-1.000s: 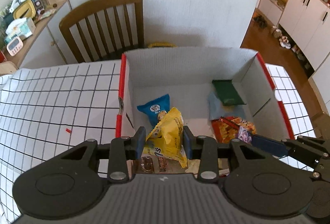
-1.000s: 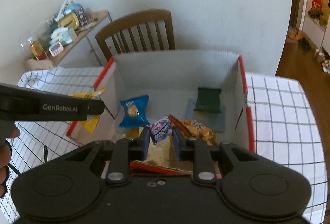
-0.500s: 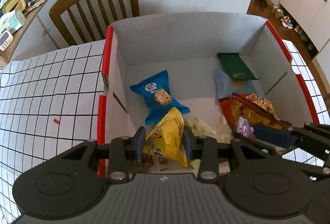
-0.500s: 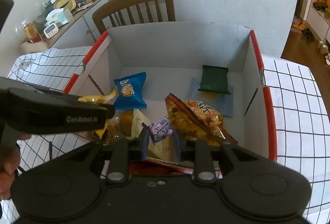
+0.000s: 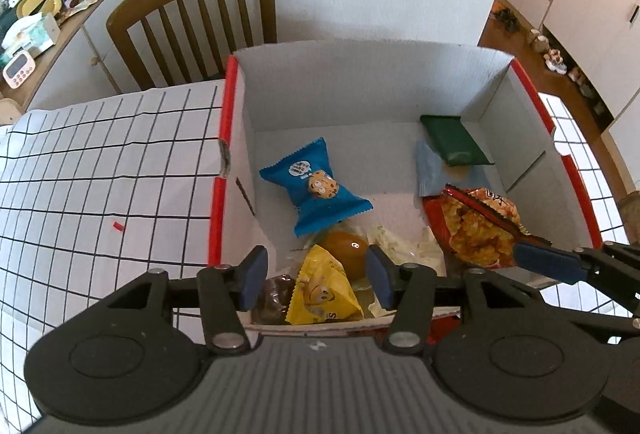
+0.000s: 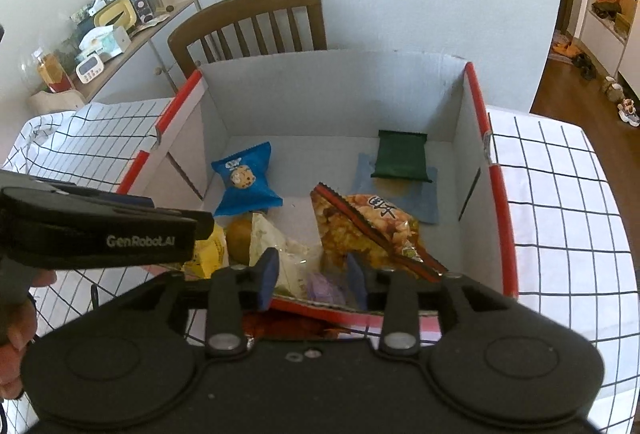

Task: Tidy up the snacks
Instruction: 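Open the left tool releasing the yellow bag while the right releases the purple candy, then move both tools back to the Oreo bag and white packet beside the box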

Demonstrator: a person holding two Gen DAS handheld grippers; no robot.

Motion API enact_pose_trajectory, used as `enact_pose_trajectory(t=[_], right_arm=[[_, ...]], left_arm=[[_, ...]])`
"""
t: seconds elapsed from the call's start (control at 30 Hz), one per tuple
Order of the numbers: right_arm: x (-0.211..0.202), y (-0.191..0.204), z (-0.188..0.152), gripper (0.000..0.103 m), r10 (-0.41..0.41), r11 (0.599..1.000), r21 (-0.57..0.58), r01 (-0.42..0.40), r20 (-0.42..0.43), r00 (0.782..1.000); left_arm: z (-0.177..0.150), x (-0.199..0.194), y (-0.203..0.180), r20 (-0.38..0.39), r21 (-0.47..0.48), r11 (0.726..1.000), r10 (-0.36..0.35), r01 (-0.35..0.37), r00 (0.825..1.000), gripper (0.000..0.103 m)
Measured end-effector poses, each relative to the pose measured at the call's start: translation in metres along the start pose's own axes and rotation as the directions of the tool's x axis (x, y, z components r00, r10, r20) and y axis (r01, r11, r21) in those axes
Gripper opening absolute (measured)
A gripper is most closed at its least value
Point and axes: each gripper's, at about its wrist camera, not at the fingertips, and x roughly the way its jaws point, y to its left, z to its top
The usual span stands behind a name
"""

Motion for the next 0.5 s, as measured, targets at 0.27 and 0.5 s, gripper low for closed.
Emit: enact_pose_trajectory(t=[0.27,0.5], right_arm=[[-0.026,0.002,-0.004,0.06,0.001,1.0,0.006,-0.001,0.052,0.999],[-0.054,0.008,-0.007,0.068,0.005,1.0,0.001,-0.005,0.107,0.994]], left_arm=[[-0.009,-0.028,0.008,0.058,-0.019,1.0,-0.016,0.018,0.998,0.056],[-0.019,-0.059,0.008,0.121,0.003,1.0,-0.023,0.022,0.992,0.056]])
